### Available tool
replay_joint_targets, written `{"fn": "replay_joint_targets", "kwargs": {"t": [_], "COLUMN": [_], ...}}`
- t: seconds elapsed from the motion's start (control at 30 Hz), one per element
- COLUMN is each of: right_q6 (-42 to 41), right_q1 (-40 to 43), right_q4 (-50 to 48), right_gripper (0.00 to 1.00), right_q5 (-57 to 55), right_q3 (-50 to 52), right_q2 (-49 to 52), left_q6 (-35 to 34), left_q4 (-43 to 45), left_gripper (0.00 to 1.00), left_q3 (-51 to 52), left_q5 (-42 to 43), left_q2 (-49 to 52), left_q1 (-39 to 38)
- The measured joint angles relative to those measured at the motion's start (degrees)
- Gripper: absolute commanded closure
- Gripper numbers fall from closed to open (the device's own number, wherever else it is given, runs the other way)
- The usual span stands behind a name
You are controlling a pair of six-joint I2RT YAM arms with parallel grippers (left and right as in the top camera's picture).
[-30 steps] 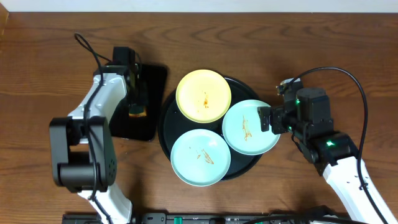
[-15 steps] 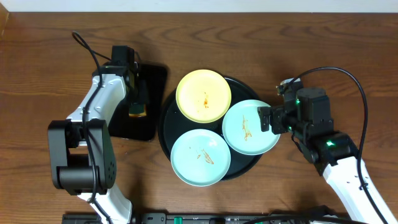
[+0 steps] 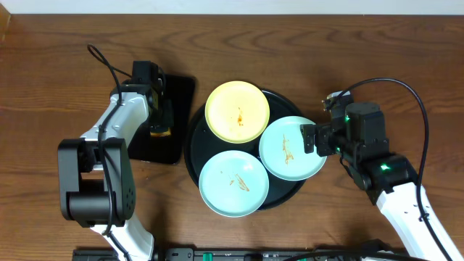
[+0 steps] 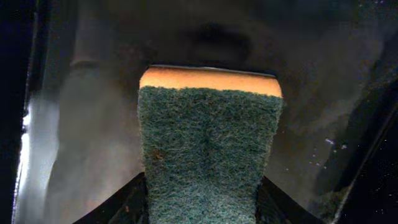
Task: Clean dirty plates on tray and stack at the side
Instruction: 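Grasp the green-and-orange sponge with the left gripper and lift it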
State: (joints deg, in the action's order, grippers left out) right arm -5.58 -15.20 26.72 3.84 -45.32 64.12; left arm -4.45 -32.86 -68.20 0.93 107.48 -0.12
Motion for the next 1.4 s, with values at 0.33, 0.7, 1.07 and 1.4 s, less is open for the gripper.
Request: {"fn": "replay_joint_targets", "kwargs": {"t": [0.33,0.7,1.07,1.4], "right_q6": [0.0,0.0,0.0,0.0], "right_q1": [0.0,0.0,0.0,0.0], "right_q4": [0.7,1.8,1.7,1.6], "right_gripper": [0.01,0.01,0.01,0.01], "right_q5": [-1.5,-2.8,-5.0,-5.2], "right_q3": [0.0,0.0,0.0,0.0], "right_q2": [0.0,0.0,0.0,0.0], "left_q6": [-0.4,-0.2,0.0,0.0], "left_q4": [0.4,-3.2,-4.1,-3.5], "left_gripper": [0.92,0.93,0.93,0.93], "left_q3": [0.0,-1.5,-2.3,-2.5], "left_q5": [0.0,0.0,0.0,0.0], "left_q2": [1.6,1.4,-12.3,-13.4], "left_q1": [0.0,0.0,0.0,0.0]}}
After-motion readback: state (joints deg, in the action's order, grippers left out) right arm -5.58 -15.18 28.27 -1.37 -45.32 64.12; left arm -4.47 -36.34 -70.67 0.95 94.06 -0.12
